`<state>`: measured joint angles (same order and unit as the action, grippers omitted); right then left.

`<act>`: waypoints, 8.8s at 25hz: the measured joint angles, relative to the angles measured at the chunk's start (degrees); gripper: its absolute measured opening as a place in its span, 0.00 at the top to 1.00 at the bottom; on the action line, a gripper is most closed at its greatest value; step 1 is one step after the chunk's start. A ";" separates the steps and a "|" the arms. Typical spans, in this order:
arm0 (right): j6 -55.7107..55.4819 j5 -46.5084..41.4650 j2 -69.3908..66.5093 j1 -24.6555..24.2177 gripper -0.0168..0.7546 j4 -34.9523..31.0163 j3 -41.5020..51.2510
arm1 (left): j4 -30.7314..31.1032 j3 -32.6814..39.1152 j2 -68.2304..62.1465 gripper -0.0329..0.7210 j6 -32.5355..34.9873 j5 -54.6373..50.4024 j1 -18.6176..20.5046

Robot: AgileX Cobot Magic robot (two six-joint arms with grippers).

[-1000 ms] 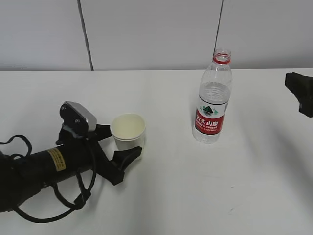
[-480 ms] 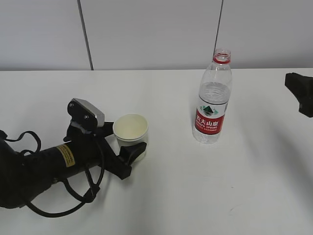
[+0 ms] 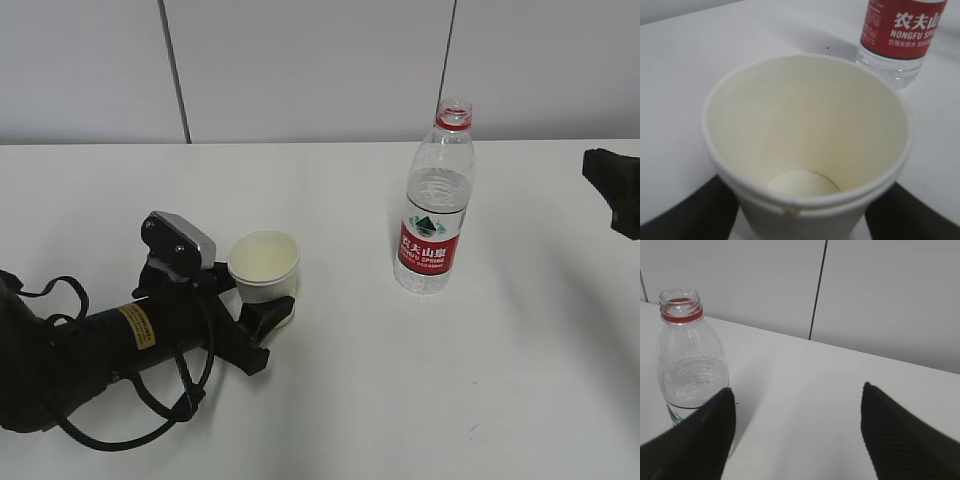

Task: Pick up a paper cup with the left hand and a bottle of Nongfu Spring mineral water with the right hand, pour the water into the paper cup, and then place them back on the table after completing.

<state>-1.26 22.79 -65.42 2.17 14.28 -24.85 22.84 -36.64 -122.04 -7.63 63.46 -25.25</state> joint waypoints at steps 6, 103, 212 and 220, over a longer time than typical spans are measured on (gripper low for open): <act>-1.83 2.81 -3.27 0.00 0.23 0.61 0.00 | 0.34 0.00 -0.05 0.35 0.00 0.78 0.00; -3.79 24.96 -41.88 1.18 0.48 33.90 -21.61 | 7.14 0.55 10.23 0.36 -4.55 -8.29 -3.86; 68.66 35.54 -41.33 1.18 0.49 40.68 -25.15 | 34.10 0.55 8.99 0.41 -8.18 -4.99 -4.20; 69.94 35.54 -41.33 1.18 0.49 40.68 -25.15 | 34.59 0.55 8.99 0.41 -8.18 -5.17 -4.20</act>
<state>68.69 58.33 -106.75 3.36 54.96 -50.00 57.43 -36.09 -113.05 -15.80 58.28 -29.45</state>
